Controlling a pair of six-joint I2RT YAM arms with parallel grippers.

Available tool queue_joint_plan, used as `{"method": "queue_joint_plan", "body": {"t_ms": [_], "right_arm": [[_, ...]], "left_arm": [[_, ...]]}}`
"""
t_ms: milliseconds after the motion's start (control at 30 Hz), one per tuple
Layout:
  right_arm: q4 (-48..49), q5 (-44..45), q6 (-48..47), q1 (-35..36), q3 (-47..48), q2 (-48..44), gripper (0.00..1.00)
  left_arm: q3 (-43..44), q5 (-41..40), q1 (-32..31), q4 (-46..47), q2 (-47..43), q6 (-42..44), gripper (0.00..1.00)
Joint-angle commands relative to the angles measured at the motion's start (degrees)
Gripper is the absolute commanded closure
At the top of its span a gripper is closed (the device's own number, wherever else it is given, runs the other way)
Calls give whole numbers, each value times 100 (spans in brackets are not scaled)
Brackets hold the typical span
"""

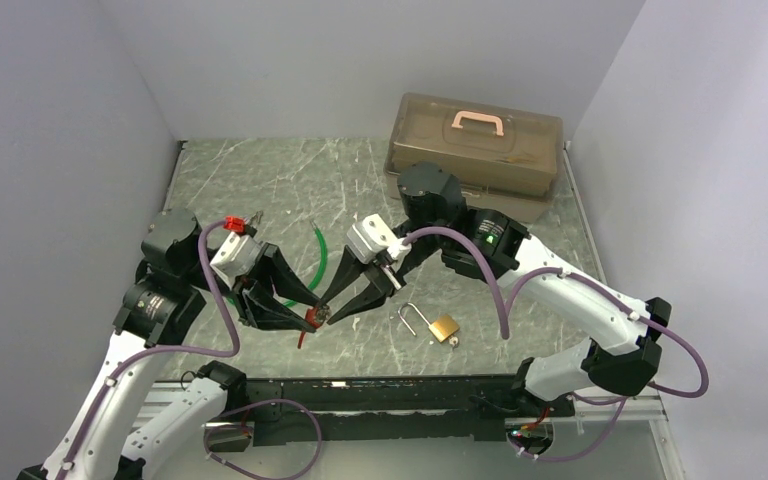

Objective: Unlock with the key

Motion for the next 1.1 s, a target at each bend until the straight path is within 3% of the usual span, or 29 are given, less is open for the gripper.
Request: {"method": "queue_joint_plan", "body": {"t_ms": [0,233,333,433,667,1067], "right_arm": [[2,51,-292,25,145,-38,68],[63,234,-357,21,105,-14,71],[228,292,-282,24,44,-33,82],[381,340,-217,30,-78,-68,100],[872,439,199,31,-442,-223,100],[2167,1779,1402,81,-1582,-727,100]], "left_arm": [[272,191,-15,265,-11,-122,100],[260,217,-20,401,-51,-262,100],[245,197,-18,431,-64,-280,100],[213,159,-18,455,-97,-288,100],[167,-301,-20,489,-170,-226,100],[538,-2066,-20,-248,-194,950,100]]}}
